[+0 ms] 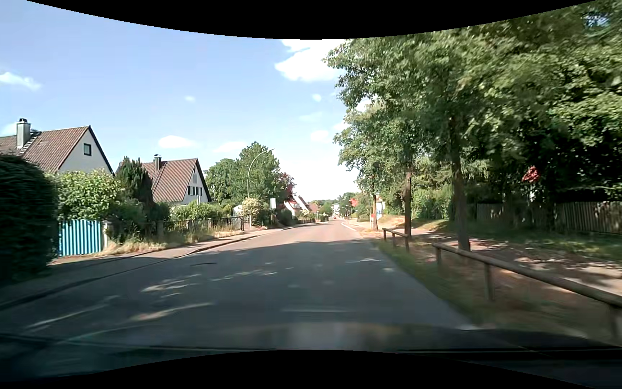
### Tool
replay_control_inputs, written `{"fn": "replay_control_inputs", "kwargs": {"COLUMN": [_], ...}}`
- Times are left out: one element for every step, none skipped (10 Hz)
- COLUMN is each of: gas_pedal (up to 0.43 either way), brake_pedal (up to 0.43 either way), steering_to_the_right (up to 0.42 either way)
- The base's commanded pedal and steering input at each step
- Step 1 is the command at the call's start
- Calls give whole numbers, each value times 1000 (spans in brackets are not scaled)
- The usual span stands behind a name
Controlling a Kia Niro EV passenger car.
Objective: Follow the waypoints while adhering to traffic rules and regulations
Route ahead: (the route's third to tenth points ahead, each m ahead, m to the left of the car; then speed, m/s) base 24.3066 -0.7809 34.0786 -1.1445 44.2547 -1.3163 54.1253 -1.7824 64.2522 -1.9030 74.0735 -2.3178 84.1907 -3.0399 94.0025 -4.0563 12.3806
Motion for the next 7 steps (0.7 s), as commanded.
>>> {"fn": "replay_control_inputs", "kwargs": {"gas_pedal": [110, 87, 59, 59, 59, 59, 59], "brake_pedal": [6, 6, 6, 6, 6, 6, 6], "steering_to_the_right": [-1, -1, -1, -1, -1, -1, -1]}}
